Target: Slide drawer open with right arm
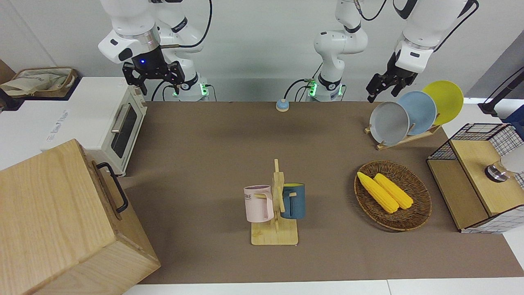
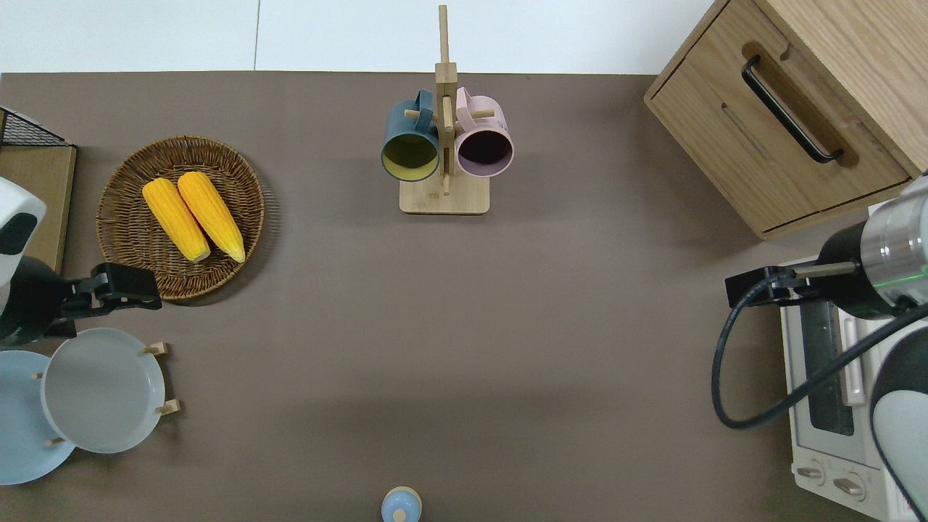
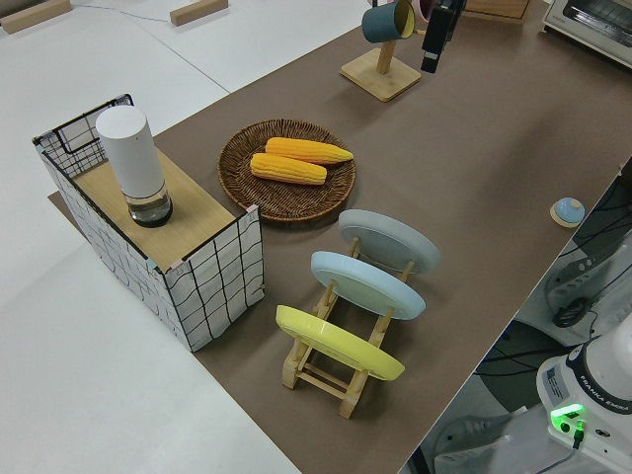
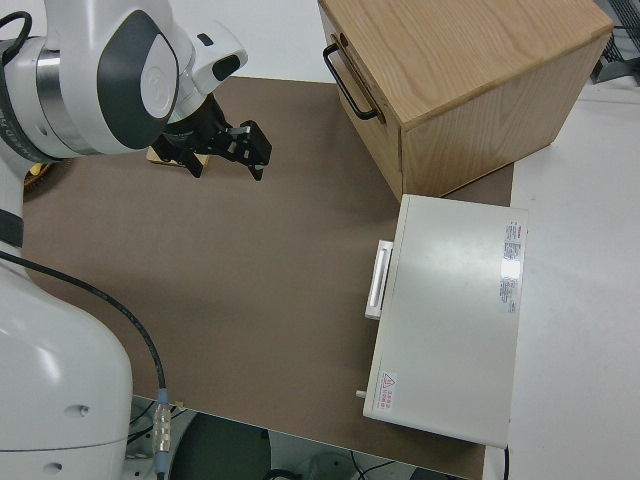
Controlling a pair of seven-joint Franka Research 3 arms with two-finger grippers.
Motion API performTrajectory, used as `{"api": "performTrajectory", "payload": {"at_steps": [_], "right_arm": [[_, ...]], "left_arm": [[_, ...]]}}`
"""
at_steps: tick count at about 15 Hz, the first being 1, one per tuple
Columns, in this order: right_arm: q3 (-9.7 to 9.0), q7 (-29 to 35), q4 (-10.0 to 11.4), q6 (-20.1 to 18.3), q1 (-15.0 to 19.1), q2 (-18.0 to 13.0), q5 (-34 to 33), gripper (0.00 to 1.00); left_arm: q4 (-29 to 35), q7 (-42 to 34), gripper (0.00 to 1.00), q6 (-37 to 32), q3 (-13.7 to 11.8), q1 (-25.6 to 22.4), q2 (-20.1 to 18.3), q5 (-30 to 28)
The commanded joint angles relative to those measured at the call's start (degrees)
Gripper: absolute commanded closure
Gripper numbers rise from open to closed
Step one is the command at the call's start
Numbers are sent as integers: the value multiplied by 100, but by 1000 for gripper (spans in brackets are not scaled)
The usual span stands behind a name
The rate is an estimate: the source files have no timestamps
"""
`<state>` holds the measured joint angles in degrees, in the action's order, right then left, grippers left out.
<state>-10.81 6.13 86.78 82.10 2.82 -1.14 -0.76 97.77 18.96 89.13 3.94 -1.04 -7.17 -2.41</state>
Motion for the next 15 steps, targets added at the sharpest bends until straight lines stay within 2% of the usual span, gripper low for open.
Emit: {"api": "performTrajectory", "payload": {"at_steps": [1, 7, 11, 14, 15], "right_arm": [[-9, 46, -117, 87, -61, 79, -90, 11], [-35, 55, -100, 96, -115, 70, -319, 11], [-44, 177, -47, 183, -290, 70, -547, 13], [-70, 301, 102, 315, -457, 53, -880, 13], [-131, 301, 137, 333, -475, 53, -1003, 13]], "left_arm": [[-21, -51, 7, -89, -25, 7, -48, -5], [-21, -51, 7, -97, -25, 7, -48, -5], [-21, -51, 7, -97, -25, 7, -48, -5], [-21, -51, 7, -89, -25, 7, -48, -5], [-21, -51, 7, -89, -25, 7, -48, -5]]}}
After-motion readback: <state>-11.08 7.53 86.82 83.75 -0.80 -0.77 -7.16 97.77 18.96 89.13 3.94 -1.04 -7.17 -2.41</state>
